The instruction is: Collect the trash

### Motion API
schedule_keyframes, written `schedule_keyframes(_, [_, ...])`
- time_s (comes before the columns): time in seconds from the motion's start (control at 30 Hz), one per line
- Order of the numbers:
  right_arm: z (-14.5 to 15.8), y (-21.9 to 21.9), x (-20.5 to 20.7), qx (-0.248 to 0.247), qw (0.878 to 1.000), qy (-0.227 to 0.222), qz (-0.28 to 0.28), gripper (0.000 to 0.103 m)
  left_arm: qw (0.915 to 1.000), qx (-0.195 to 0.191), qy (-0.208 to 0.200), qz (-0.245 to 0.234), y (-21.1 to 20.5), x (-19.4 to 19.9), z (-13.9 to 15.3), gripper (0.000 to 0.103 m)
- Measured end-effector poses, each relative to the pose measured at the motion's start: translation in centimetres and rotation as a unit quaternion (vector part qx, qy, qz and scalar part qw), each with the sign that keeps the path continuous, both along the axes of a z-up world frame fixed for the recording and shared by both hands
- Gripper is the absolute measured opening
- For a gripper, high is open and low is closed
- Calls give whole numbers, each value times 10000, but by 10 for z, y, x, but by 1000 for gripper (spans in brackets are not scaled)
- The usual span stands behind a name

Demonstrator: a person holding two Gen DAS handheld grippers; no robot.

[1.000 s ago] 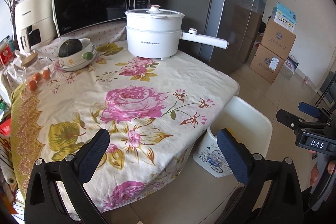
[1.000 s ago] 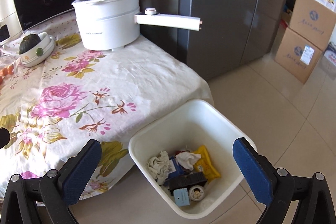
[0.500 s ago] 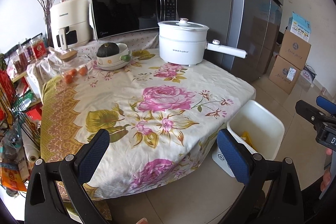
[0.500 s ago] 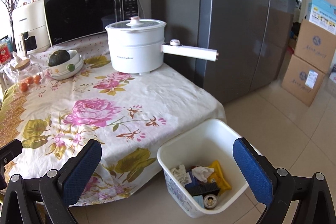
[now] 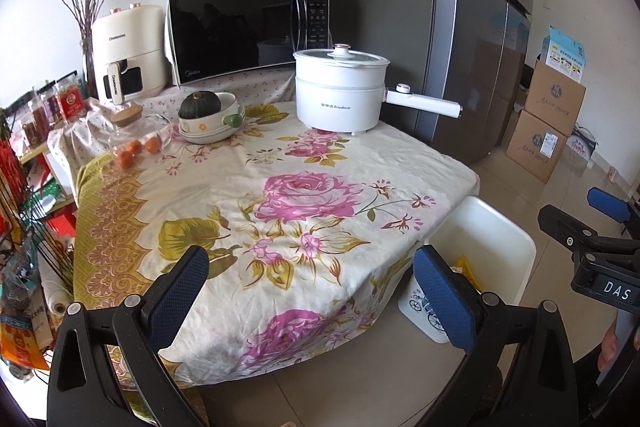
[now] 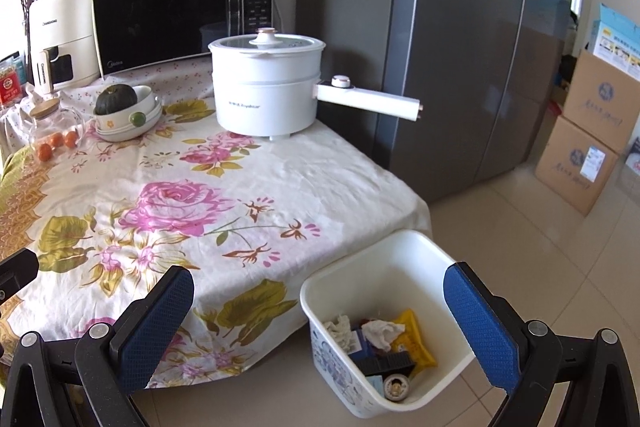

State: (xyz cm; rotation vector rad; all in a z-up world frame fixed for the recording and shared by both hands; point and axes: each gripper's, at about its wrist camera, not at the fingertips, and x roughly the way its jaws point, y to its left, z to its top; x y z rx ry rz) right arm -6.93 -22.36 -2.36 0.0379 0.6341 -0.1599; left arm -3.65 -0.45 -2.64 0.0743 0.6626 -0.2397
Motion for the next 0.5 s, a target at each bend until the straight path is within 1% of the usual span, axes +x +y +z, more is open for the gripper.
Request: schedule_keyframes(0.5, [-2, -1, -1, -2, 10000, 51, -43, 103, 10000, 12, -11, -71, -6, -2, 1, 103])
